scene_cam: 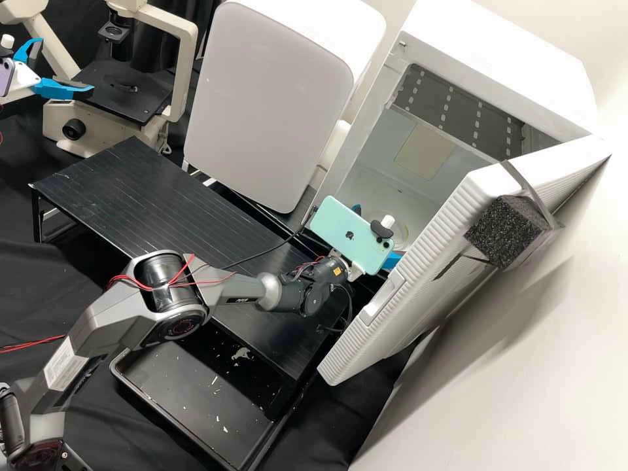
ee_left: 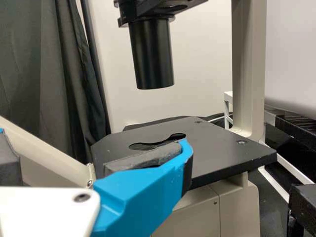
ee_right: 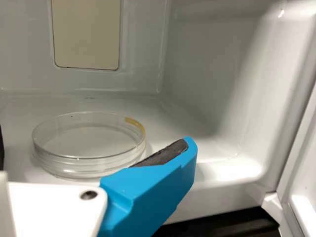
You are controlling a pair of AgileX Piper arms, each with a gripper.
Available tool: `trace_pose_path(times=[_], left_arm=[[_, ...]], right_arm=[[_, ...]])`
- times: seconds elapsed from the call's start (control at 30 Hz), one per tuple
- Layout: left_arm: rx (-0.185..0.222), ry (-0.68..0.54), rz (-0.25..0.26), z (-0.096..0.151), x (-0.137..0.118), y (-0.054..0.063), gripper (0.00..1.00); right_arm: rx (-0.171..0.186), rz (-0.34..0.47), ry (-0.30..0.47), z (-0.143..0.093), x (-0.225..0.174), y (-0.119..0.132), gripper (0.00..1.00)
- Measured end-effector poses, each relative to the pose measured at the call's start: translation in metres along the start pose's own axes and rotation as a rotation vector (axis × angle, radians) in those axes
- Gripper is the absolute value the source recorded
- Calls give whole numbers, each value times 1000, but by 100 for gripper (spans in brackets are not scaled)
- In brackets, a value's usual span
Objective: Take the petri dish out of the incubator
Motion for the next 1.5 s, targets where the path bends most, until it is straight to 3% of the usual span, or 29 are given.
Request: trace_pose_path(times=[0.03,0.27,0.97,1.5], left_arm=[[0,0,0,0,0,0,100],[0,0,0,0,0,0,100],[0,0,0,0,0,0,100],[0,0,0,0,0,0,100]], right_arm=[[3,-2,1,0,0,0,0],[30,-19,-2,3,2,-4,0],[-27,-40,11,2,2,-2,0],[-25,-40,1,7,3,-2,0]])
